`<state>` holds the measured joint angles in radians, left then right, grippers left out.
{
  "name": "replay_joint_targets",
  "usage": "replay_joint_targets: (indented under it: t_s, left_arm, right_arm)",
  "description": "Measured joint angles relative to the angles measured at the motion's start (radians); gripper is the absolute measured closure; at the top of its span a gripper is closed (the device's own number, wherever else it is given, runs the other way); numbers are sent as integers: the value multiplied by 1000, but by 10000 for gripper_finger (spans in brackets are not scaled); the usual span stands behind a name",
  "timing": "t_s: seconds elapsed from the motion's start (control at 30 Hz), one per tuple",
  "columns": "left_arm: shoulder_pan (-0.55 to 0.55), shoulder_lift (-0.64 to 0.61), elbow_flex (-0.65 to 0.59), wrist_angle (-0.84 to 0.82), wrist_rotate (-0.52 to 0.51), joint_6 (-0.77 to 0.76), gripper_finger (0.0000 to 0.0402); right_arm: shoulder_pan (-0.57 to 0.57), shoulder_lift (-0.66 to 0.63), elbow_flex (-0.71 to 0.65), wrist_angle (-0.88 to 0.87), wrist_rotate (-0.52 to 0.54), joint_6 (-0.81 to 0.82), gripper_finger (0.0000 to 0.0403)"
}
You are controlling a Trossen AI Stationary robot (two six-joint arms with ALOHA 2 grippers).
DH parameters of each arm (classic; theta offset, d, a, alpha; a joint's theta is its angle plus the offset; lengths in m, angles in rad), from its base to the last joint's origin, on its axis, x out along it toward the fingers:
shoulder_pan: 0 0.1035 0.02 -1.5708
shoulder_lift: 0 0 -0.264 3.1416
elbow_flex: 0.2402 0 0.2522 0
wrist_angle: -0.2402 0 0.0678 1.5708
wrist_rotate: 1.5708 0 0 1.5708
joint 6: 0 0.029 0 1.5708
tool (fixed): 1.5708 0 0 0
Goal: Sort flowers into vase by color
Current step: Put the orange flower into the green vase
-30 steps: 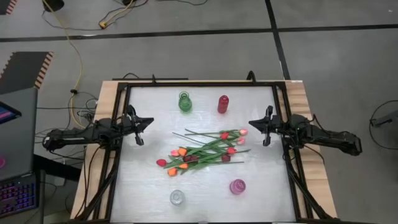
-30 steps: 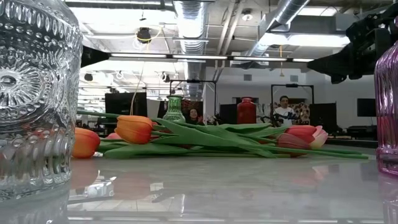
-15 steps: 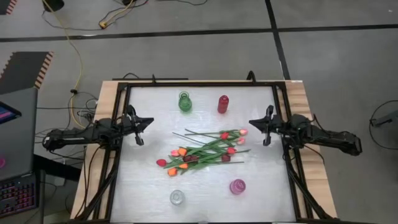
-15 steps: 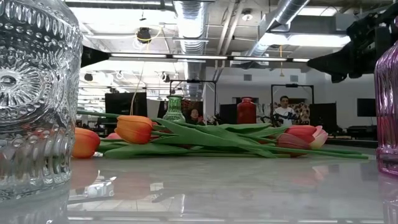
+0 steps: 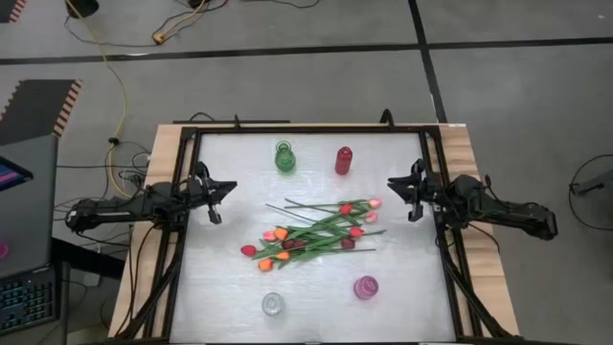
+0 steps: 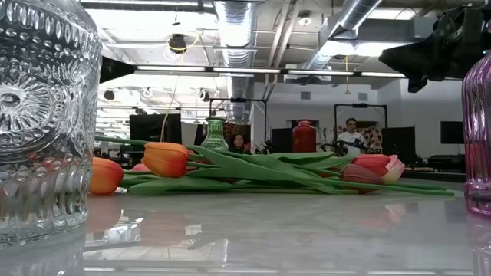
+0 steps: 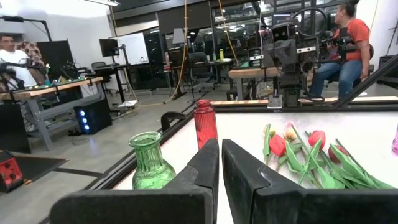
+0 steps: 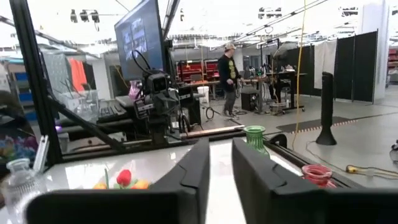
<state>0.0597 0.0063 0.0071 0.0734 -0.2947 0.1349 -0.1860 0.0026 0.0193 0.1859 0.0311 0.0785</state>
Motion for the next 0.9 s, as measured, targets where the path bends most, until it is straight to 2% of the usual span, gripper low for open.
replay_joint_targets:
  t_s: [0.2,0.33,0.53,0.9]
  left_arm:
    - [0,0,0,0,0,-9,393]
    - [0,0,0,0,0,-7,393]
    - [0,0,0,0,0,-5,393]
    - [0,0,0,0,0,-5,393]
  right_arm:
    - [3,1,0,13,-1,2,227]
    - [23,23,5,49,-2,2,199]
    - [73,137,88,47,-2,-4,195]
    - [168,534,291,-13,-3,-50,198]
